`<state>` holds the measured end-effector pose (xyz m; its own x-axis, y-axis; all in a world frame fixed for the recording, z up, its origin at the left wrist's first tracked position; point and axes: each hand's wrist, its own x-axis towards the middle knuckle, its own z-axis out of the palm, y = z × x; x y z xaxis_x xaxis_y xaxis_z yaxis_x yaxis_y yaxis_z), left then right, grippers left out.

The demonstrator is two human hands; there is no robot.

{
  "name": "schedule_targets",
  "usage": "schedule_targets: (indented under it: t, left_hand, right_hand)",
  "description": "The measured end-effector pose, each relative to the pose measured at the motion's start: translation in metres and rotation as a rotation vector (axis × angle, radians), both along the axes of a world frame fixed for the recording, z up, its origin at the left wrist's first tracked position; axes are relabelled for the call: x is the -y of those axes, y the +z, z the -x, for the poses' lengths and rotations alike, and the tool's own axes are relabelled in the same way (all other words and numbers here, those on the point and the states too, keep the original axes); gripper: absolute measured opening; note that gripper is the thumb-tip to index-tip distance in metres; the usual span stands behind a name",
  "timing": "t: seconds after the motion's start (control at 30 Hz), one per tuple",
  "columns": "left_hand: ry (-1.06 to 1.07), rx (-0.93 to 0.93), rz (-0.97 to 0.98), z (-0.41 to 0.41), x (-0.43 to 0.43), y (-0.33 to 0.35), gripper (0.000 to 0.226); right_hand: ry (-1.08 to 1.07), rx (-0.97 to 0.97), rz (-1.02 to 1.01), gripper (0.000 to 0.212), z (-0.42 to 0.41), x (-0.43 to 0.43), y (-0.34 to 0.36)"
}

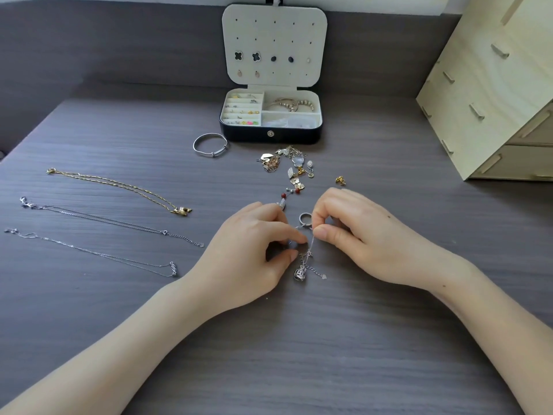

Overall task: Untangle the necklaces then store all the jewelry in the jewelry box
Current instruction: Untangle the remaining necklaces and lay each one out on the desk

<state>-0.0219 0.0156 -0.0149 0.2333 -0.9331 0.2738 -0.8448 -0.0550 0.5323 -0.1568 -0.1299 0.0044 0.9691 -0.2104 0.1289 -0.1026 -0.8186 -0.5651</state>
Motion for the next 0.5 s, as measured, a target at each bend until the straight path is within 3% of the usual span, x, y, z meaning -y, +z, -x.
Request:
schedule_targets:
  t: [0.5]
  left_hand:
    - [-0.054,-0.013,0.000,0.0053,0.0036,-0.0006,0.021]
  right_hand:
    - [-0.038,0.076,-0.398,0.011,-0.0016,-0.0040,-0.0006]
